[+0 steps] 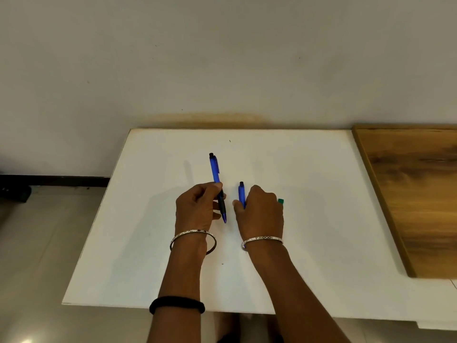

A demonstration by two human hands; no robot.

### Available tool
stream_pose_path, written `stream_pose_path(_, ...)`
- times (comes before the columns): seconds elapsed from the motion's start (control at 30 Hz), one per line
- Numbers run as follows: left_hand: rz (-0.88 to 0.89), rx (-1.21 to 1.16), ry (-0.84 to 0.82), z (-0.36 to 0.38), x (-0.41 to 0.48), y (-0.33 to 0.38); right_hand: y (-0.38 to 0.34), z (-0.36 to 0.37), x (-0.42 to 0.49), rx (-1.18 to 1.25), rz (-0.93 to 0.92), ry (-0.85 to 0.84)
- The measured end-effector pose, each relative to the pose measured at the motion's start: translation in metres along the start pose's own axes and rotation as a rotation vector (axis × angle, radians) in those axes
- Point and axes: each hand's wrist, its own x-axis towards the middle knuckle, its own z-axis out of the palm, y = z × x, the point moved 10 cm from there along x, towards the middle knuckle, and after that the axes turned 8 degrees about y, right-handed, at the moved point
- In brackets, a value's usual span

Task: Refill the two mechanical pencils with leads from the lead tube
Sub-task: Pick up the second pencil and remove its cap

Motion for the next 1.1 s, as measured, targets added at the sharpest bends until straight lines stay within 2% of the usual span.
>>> stream_pose_path(0.2,0.01,-0.038,-0.059,0.003,0.0,0.002,0.005,0.0,0.0,0.005,0.064,-0.041)
stream_pose_path(0.27,0.034,-0.019,-0.08,0.006,-0.001,0.005,0.006,-0.01,0.002,0.055,0.067,-0.004)
stream_pose_path(0.4,0.149,0.089,-0.115,0.015,-0.007,0.012,0.013,-0.043,0.017,0.393,0.09,0.142)
stream_pose_path(0.5,0.185,0.139,-0.178,0.027,-0.014,0.014,0.025,-0.047,0.027,0.801,0.216,0.05)
stream_pose_path(0.6,0.222,0.211,-0.228,0.04,-0.021,0.015,0.031,-0.045,0.03,0.979,0.237,-0.065)
stream_pose_path(0.9,0.476,0.419,-0.222,0.066,-0.041,0.027,0.055,-0.058,0.037,1.079,0.195,-0.12)
stream_pose_path(1.1,0.604,0.405,-0.16,0.081,-0.053,0.036,0.06,-0.058,0.034,1.106,0.188,-0.233)
